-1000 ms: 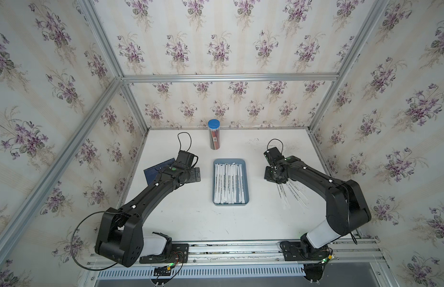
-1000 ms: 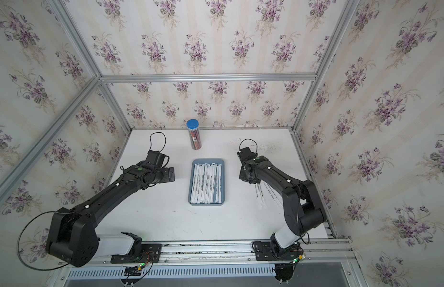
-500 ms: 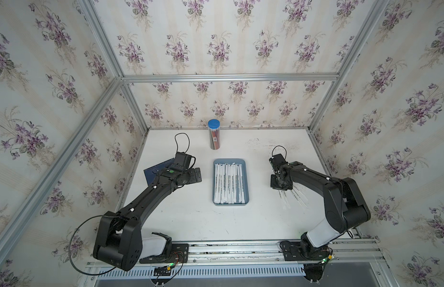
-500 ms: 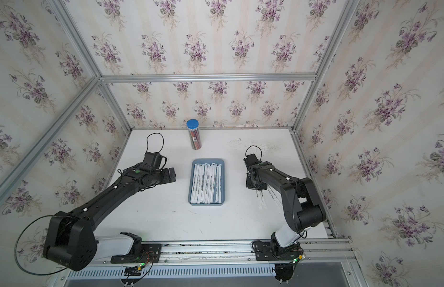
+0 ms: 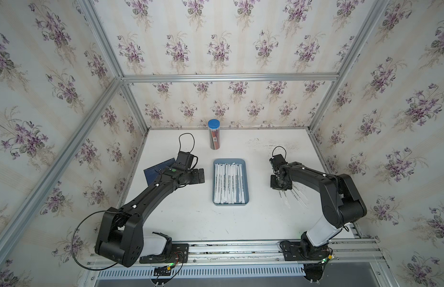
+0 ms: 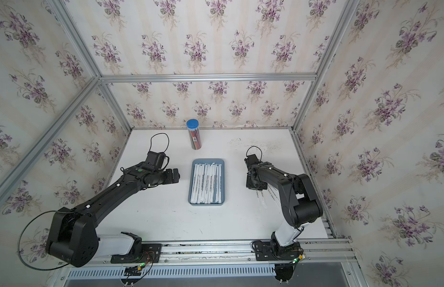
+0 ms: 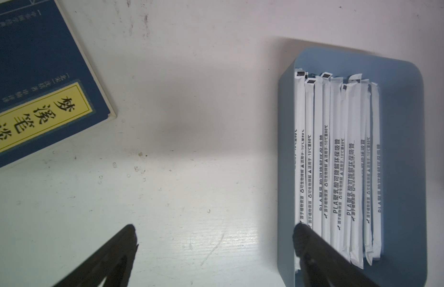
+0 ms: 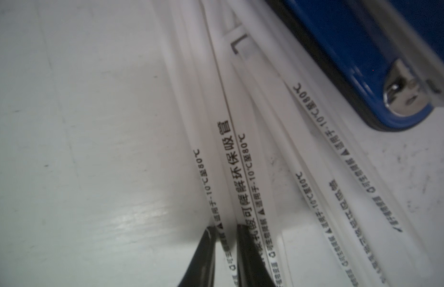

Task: Put the straws into the storage box
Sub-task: Pick up the straw from the center of the board.

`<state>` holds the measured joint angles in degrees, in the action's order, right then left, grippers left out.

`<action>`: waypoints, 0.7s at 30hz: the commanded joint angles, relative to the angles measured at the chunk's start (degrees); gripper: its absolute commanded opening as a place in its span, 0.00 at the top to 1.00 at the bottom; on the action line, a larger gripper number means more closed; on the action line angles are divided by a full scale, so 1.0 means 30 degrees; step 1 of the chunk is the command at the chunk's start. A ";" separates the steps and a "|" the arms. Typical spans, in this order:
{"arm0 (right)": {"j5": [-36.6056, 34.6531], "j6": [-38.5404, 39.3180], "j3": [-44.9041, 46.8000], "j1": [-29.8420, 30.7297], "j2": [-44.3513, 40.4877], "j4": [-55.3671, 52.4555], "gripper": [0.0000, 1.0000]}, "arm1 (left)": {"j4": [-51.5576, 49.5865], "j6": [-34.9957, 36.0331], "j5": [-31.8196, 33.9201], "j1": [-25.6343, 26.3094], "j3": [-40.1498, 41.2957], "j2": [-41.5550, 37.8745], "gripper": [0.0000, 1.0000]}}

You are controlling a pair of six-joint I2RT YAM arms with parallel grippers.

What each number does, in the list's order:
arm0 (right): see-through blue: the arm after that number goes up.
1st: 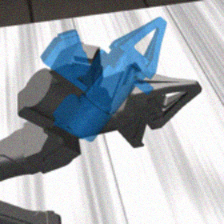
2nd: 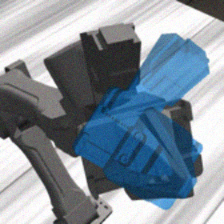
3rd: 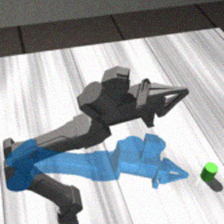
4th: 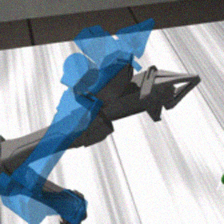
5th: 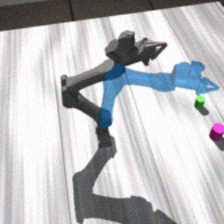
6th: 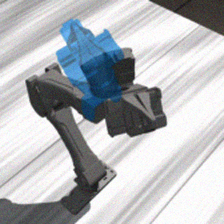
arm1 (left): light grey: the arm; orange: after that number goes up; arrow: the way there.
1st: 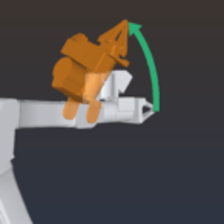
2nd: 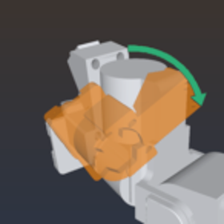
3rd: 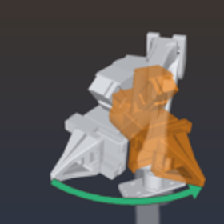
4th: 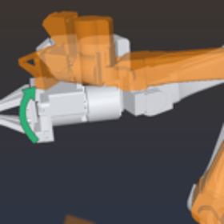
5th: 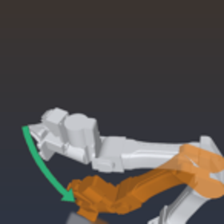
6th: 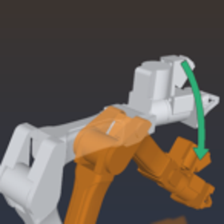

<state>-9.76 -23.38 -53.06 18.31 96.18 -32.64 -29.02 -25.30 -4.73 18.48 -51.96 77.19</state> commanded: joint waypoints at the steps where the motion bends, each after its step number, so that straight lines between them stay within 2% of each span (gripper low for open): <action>1: 0.0932 0.0067 -0.0034 -0.0012 0.0337 0.0426 0.81 | 0.0074 0.1006 -0.0694 0.0395 -0.0183 -0.0079 0.02; 11: 0.2057 -0.0315 -0.0160 0.0076 -0.0085 0.0414 0.88 | 0.1492 0.1409 -0.1725 0.1203 0.0271 -0.1017 0.01; 21: 0.2044 -0.1004 -0.1385 0.1278 -0.1058 -0.0548 0.89 | 0.1703 0.1282 -0.1689 0.1340 0.0110 -0.0669 0.01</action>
<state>-4.03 -24.97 -56.03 21.06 93.47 -32.73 -25.30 -21.52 -9.61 22.48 -51.31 75.00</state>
